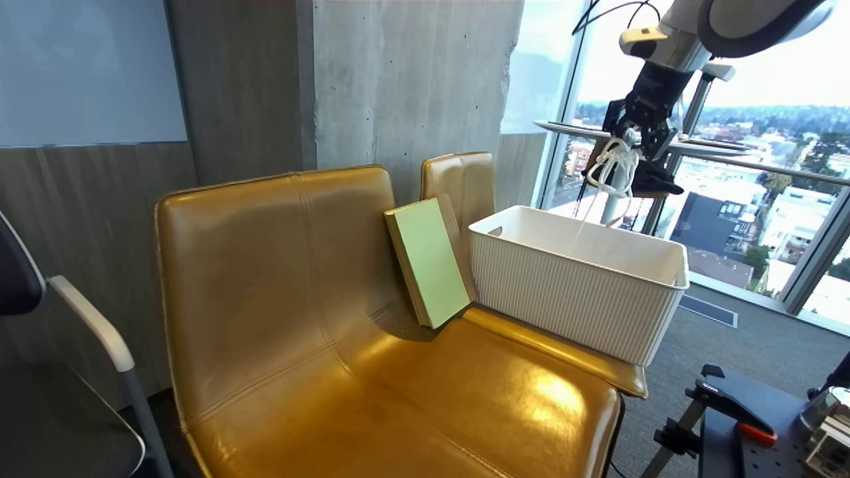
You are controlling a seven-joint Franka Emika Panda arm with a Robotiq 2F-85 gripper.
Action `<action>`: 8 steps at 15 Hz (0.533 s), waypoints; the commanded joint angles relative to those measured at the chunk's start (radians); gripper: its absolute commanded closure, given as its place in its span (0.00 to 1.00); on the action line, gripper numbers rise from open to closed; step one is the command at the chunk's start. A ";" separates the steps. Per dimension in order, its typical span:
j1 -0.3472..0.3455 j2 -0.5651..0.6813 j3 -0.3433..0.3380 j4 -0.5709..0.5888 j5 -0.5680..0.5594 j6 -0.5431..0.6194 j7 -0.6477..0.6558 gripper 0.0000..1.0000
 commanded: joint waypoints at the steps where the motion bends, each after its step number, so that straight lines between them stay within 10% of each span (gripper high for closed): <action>1: 0.058 -0.070 0.015 0.094 0.009 -0.120 0.059 1.00; 8: 0.190 -0.158 0.096 0.271 0.016 -0.302 0.166 1.00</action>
